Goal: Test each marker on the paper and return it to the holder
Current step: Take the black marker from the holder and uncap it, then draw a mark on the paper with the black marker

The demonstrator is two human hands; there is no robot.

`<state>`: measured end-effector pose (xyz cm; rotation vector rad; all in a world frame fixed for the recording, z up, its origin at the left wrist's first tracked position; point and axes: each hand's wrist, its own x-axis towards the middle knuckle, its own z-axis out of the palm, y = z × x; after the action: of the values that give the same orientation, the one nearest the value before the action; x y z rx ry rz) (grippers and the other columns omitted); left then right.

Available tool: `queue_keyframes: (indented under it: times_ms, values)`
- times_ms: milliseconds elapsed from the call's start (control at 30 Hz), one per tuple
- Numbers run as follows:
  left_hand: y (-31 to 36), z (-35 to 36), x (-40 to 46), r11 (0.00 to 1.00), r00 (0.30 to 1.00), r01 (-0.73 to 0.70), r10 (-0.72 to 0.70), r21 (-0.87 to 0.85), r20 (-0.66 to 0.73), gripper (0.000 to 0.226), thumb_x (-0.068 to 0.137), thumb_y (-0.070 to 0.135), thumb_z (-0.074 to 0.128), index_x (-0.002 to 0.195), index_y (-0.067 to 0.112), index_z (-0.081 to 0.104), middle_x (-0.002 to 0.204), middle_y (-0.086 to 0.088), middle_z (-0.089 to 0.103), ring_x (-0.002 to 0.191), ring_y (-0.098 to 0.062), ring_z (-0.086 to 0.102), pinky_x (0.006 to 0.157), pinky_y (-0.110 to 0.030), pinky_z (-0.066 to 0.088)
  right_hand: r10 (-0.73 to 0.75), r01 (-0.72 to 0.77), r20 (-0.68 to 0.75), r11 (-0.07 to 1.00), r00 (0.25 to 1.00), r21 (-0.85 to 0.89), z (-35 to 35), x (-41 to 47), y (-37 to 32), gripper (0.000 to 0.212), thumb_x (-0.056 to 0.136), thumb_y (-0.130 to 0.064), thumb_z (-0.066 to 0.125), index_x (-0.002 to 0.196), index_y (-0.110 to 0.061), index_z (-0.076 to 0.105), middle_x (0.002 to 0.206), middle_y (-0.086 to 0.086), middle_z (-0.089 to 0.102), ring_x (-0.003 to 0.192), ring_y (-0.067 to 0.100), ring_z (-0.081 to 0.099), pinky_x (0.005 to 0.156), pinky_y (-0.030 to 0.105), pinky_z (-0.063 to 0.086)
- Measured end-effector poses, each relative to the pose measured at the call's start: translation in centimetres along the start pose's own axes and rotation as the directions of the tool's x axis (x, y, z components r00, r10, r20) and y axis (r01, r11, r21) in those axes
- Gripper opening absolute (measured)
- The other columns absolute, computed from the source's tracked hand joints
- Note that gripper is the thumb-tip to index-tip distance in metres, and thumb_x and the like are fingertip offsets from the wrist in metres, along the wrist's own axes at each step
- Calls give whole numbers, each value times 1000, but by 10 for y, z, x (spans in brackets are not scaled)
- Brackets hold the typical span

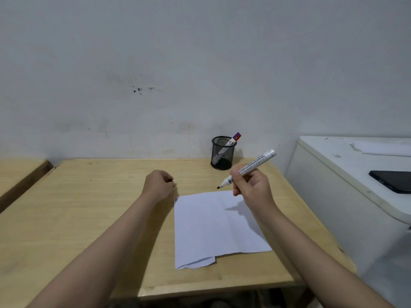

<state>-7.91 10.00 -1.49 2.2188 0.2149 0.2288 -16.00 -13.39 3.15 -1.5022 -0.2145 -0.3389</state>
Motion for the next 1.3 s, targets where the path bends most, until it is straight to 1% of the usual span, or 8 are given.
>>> queue_keyframes:
  times_ms: [200, 300, 400, 533, 633, 733, 967, 1300]
  values:
    - [-7, 6, -6, 1000, 996, 17, -18, 17, 84, 5, 80, 13, 64, 77, 12, 68, 77, -6, 70, 82, -19, 59, 67, -23, 40, 18, -16, 26, 998, 1000, -63, 2, -8, 11, 9, 87, -12, 62, 80, -8, 59, 51, -9, 63, 44, 7, 50, 50, 19, 45]
    - [-10, 4, -7, 999, 995, 40, -40, 0, 95, 25, 79, 21, 68, 101, 9, 67, 97, -9, 69, 88, -20, 59, 75, -25, 40, 40, -38, 28, 998, 999, -55, 11, -10, 16, 8, 86, -13, 65, 79, -12, 61, 53, -9, 65, 46, 6, 52, 52, 20, 48]
    - [-12, -4, -14, 995, 994, 65, -58, -72, 95, 45, 81, 24, 66, 120, 6, 54, 100, -8, 63, 87, -19, 57, 78, -26, 39, 78, -78, 2, 997, 997, -13, 23, -10, 20, 9, 82, -14, 69, 79, -10, 63, 60, -3, 67, 51, 10, 58, 56, 27, 55]
    - [-26, -15, -35, 995, 994, 2, 9, -97, 107, 50, 64, 51, 71, 105, 25, 60, 89, 6, 65, 83, -15, 62, 90, -38, 47, 114, -113, -28, 992, 993, 49, 46, -3, 30, 15, 81, -7, 70, 73, -9, 56, 59, -2, 67, 54, 13, 64, 60, 30, 56]
    - [-34, -14, -52, 996, 986, -82, 76, 37, 148, 55, 49, 59, 71, 97, 38, 56, 96, 13, 61, 92, -3, 57, 95, -34, 33, 167, -167, 2, 983, 986, 72, 70, 8, 41, 18, 81, 0, 65, 71, -9, 53, 59, 3, 65, 51, 15, 62, 57, 30, 56]
    - [-34, -13, -57, 970, 974, -187, 162, 153, 160, 58, 48, 62, 70, 99, 38, 57, 103, 14, 56, 101, -7, 51, 84, -32, 22, 226, -228, 34, 972, 973, 56, 90, 20, 53, 20, 80, 2, 64, 69, -11, 52, 60, 4, 65, 50, 17, 62, 51, 28, 53]
    - [-40, -11, -52, 960, 968, -223, 198, 169, 154, 50, 55, 58, 74, 99, 37, 59, 99, 18, 49, 105, -8, 46, 85, -31, 19, 306, -306, 12, 952, 952, -3, 98, 26, 84, 25, 80, -15, 72, 68, -10, 51, 63, 14, 66, 49, 18, 66, 51, 32, 55]
    - [-41, -13, -48, 900, 947, -313, 270, 304, 174, 53, 56, 73, 55, 101, 45, 59, 99, 14, 48, 100, -8, 44, 81, -31, 15, 256, -257, -34, 964, 966, -61, 97, 28, 96, 31, 80, -12, 69, 62, -12, 44, 46, -1, 60, 49, 21, 66, 49, 31, 55]
